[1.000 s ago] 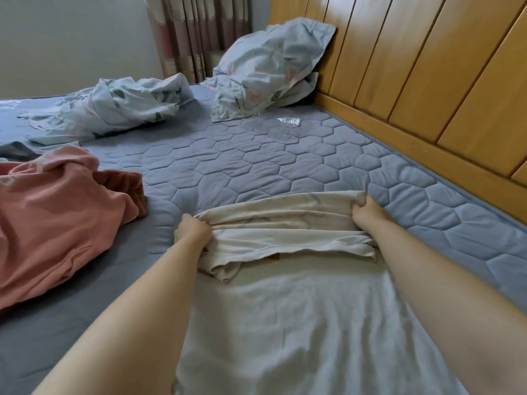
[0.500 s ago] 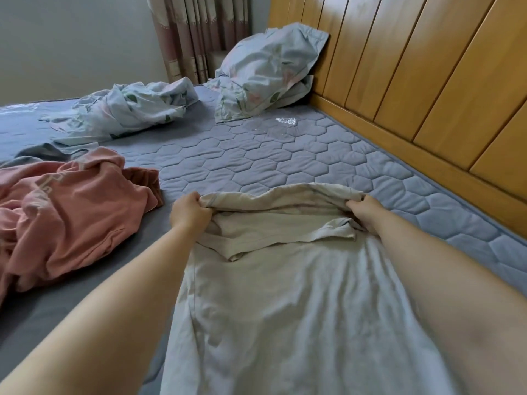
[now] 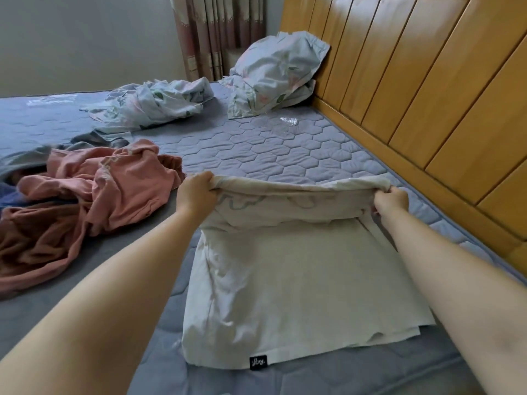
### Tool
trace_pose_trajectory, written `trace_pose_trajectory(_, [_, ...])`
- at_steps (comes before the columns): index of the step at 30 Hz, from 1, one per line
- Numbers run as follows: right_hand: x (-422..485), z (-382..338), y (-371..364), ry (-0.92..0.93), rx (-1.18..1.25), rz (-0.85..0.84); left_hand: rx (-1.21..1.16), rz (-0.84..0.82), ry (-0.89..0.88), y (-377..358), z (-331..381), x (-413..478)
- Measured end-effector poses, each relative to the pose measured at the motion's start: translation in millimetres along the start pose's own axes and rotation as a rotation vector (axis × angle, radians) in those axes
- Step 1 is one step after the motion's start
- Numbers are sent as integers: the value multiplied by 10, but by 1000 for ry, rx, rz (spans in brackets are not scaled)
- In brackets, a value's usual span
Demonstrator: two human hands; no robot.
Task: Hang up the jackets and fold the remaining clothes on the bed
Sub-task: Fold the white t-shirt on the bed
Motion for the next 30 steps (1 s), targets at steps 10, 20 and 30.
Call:
trace_pose_trajectory(10, [-736,639,307,-280,718,-71,26,277,-552,128,167,-1502])
trace_pose_trajectory(20, [-1262,1688,498,-303,394,103,219,-2,-633,-615,-210,-2680])
trace_pose_trajectory(30, [-1747,1652,747,-36,-553,207,231,-259,-578,-560,-449,-2880])
Point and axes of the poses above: each hand's wrist, its own x-axis towards the middle knuckle, its own y-axis out of the back of the hand, z = x × y, the point moved 7 cm from there along x, towards the middle knuckle
